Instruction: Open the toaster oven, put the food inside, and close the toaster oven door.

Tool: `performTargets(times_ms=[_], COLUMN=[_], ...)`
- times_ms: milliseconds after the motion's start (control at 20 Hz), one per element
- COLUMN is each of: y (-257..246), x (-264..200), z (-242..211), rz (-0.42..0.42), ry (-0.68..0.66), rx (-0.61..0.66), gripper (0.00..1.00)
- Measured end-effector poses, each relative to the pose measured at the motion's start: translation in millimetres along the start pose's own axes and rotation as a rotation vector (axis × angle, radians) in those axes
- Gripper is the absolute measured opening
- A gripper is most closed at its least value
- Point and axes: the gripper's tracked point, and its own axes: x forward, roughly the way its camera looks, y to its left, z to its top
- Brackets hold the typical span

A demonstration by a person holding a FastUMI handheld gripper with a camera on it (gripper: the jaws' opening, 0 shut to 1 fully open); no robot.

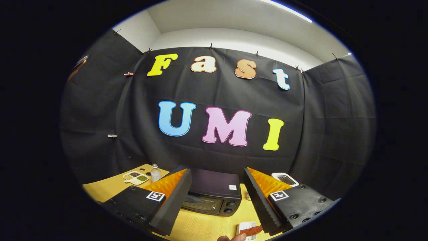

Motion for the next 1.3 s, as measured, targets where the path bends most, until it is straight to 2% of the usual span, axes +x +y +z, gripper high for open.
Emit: performTargets(times_ms=[500,850,1300], y=[24,40,63], x=[62,100,123], z=[-19,-72,-154], rz=[0.003,-0.028,-0.053], ry=[0.041,0.131,0.310], rx=[0.011,0.026,0.086], gripper=[0.97,0.97,0.98])
